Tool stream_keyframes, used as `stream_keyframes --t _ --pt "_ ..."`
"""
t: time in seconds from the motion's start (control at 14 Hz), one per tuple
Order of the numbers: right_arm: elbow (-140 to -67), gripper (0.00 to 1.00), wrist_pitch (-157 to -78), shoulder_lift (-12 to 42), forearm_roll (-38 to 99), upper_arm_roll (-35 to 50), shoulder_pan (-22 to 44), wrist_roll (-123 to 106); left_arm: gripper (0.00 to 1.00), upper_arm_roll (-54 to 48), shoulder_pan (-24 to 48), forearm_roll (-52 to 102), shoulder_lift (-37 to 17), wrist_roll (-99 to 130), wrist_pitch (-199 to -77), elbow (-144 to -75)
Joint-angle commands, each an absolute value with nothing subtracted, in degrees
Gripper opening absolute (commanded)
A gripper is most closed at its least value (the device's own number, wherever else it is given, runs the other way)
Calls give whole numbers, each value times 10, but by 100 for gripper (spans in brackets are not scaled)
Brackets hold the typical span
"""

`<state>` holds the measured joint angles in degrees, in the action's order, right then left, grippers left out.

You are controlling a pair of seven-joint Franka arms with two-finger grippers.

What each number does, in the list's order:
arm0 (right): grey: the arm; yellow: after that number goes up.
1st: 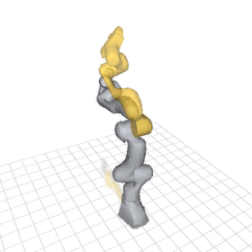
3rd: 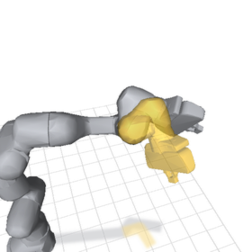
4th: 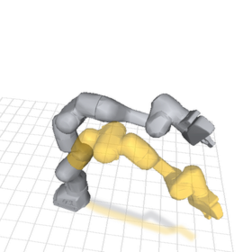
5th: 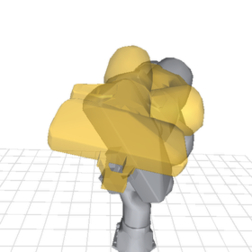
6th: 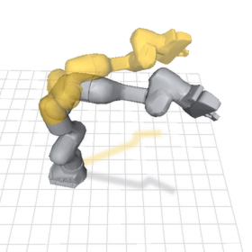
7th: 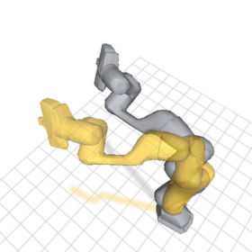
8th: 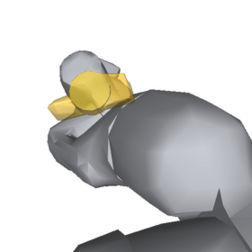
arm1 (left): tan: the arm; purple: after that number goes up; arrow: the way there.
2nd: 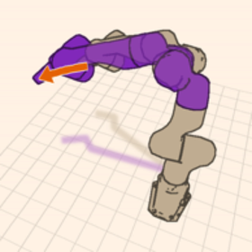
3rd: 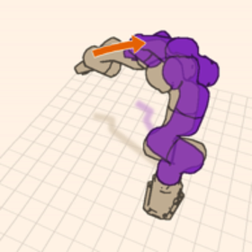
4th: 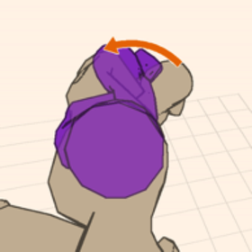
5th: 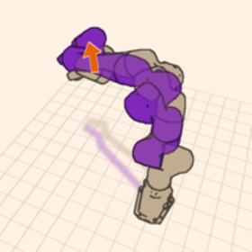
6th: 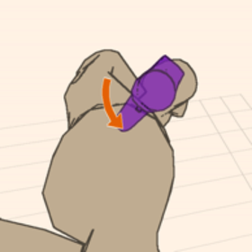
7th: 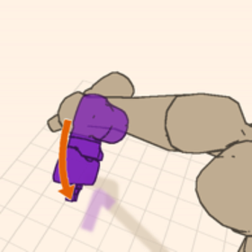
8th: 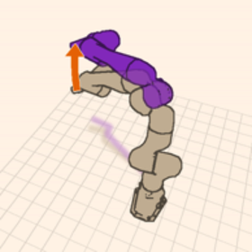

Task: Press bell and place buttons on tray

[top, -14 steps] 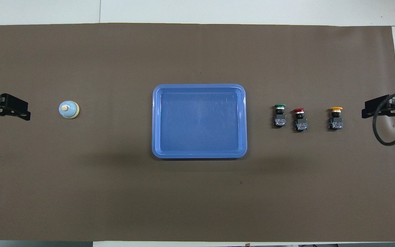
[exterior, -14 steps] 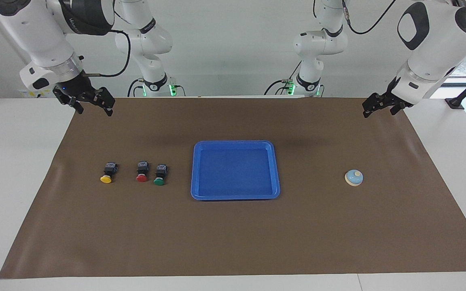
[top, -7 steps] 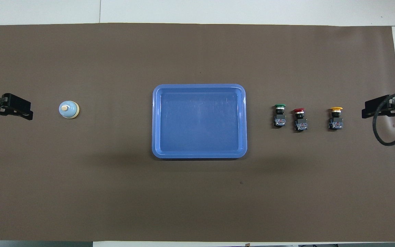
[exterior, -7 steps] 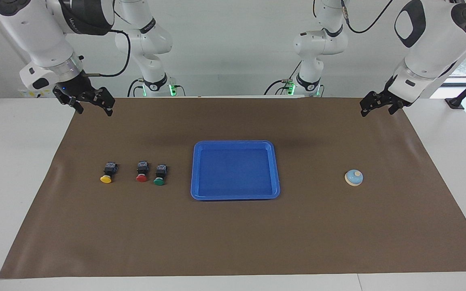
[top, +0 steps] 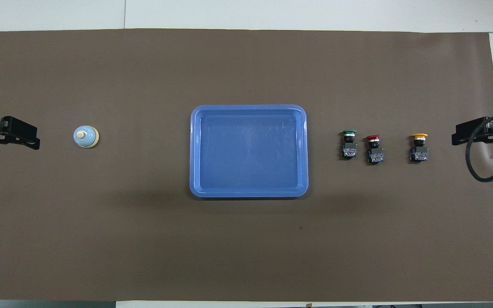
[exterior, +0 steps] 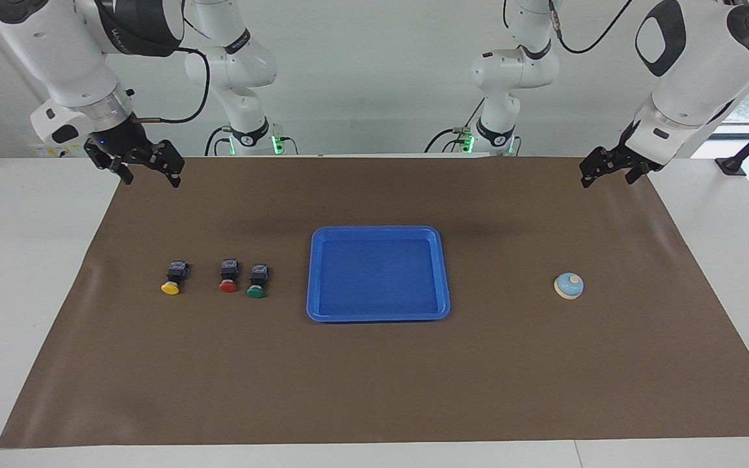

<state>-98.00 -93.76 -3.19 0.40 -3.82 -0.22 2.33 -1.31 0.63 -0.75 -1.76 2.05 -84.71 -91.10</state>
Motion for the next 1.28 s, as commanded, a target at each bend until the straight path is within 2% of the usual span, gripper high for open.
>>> stream_keyframes --t 0.0,0.21,0.57,0.93,1.21 --pt "-1000 100 -981 -23 5 -33 -29 1 100 -11 6 -3 -11 19 -846 -911" --pt "-1004 100 -1037 37 11 -33 -54 -55 100 -10 6 -3 -11 19 -846 -911" --pt "-1098 100 -1185 75 11 -33 -76 -83 100 -10 6 -3 -12 19 -846 -911" --pt "-1160 100 -1222 72 11 -33 -54 -83 100 -11 6 -3 -11 19 -846 -911" --pt "-1177 100 -1223 76 11 -33 -60 -106 100 -10 5 -3 -11 19 -846 -911"
